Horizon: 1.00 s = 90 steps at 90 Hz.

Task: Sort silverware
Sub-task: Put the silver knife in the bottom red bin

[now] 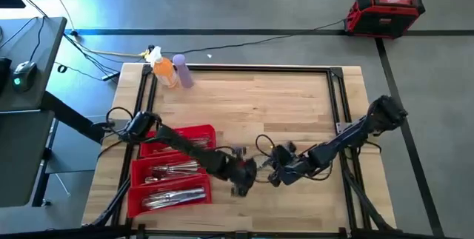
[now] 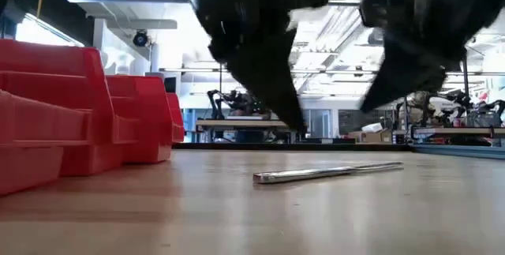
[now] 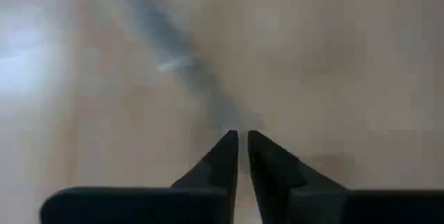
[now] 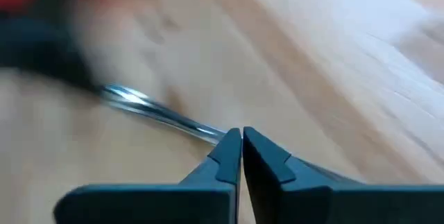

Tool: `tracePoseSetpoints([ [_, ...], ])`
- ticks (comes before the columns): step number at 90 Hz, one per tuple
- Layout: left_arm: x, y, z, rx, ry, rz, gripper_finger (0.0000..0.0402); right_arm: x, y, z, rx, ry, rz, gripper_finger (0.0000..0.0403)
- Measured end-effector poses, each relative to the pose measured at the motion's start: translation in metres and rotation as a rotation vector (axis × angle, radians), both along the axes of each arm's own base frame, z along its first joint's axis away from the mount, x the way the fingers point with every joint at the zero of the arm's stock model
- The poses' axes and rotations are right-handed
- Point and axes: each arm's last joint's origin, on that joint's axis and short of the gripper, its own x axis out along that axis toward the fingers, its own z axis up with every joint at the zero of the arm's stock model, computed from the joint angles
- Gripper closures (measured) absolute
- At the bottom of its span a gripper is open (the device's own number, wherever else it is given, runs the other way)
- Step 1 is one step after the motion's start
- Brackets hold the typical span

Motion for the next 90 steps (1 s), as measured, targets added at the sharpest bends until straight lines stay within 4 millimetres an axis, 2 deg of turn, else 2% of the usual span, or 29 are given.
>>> tracePoseSetpoints([
  [11, 0.008, -0.005, -0.019, -0.112, 0.022, -0.11, 0.04, -0.009, -0.008, -0.016, -0.053, 0.134, -0.09, 0.0403],
  [19, 0.011, 0.004, -0.032, -0.105, 0.061, -0.073, 0.0398, -0.013, -0.009, -0.026, -0.07, 0.197, -0.127, 0.0403],
  [31, 0.012, 0.022, -0.04, -0.077, 0.135, 0.029, 0.0397, -0.013, -0.006, -0.035, -0.008, 0.265, -0.099, 0.0403],
  [47, 0.009, 0.039, -0.04, 0.087, 0.14, 0.185, 0.0397, -0.013, 0.008, -0.034, 0.08, 0.266, -0.023, 0.0403],
  [67, 0.001, 0.043, -0.033, 0.224, 0.122, 0.284, 0.0397, -0.009, 0.021, -0.013, 0.116, 0.228, 0.064, 0.0403],
  [77, 0.0, 0.039, -0.032, 0.224, 0.123, 0.267, 0.0397, -0.009, 0.022, -0.009, 0.121, 0.202, 0.036, 0.0403],
  [90, -0.001, 0.024, -0.032, 0.144, 0.143, 0.11, 0.0397, -0.008, 0.021, -0.014, 0.159, 0.146, -0.018, 0.04],
])
